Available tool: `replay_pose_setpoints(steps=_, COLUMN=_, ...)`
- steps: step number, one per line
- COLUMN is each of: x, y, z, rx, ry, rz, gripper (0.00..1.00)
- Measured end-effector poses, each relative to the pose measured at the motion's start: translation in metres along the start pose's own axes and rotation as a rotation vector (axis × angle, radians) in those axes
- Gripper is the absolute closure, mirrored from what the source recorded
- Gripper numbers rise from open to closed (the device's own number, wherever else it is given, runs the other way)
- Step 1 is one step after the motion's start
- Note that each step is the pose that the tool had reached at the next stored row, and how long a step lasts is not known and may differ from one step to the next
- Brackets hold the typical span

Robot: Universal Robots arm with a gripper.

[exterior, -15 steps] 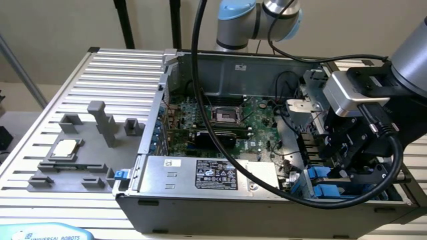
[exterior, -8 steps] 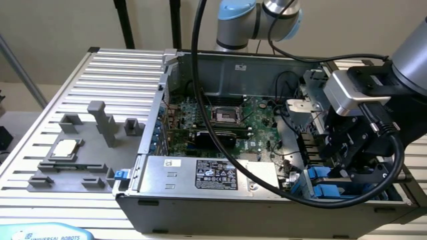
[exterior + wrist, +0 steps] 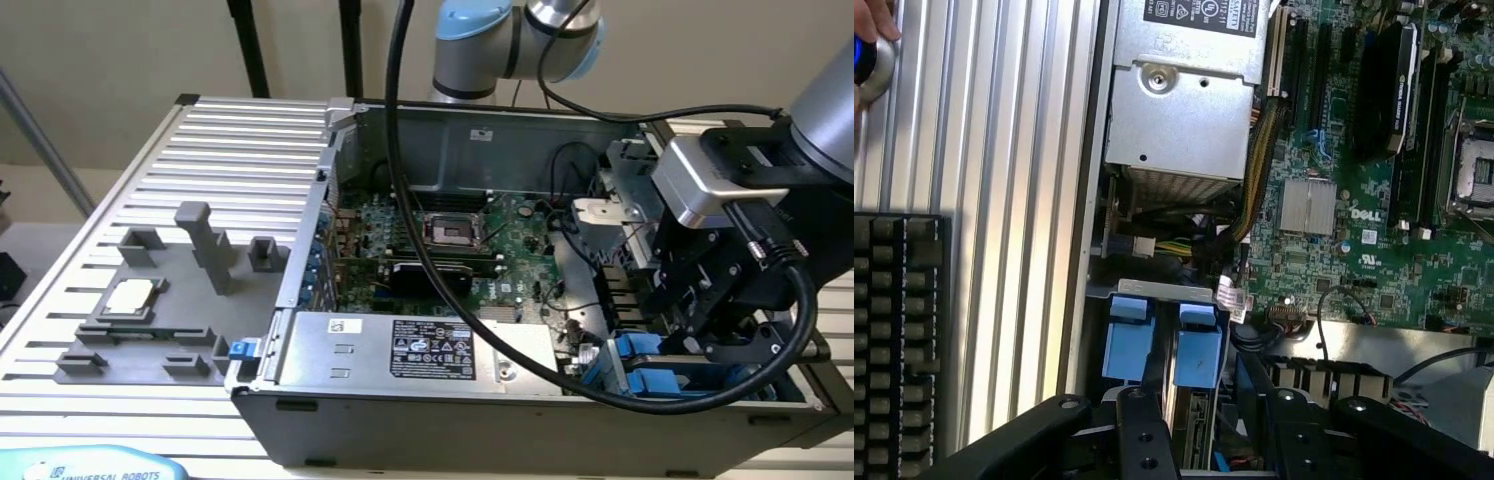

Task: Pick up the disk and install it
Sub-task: 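Insert the disk into the insertion slot, then insert the first disk wire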

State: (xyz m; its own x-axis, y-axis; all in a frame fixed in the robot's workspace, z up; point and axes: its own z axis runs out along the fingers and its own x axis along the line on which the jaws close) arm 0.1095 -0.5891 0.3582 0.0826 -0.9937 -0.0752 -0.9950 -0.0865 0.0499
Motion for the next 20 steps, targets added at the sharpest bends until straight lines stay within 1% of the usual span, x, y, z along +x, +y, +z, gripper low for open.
replay_pose_setpoints(steps=13, x=0.0, y=0.0, z=-0.0004, rx=0.0001, ry=-0.0003, rz=0.0, gripper=0.58)
replay_pose_setpoints(steps=16, x=0.0, y=-0.0004, z=-0.0041, rx=0.0003, ry=-0.003, rz=0.0, gripper=0.58)
replay_pose_setpoints(steps=18, x=-0.001, y=-0.0019, z=-0.0071, rx=0.0003, ry=-0.0032, rz=0.0, gripper=0.58)
replay_pose_setpoints(steps=20, x=-0.002, y=-0.0026, z=-0.0121, rx=0.0003, ry=-0.003, rz=0.0, gripper=0.6)
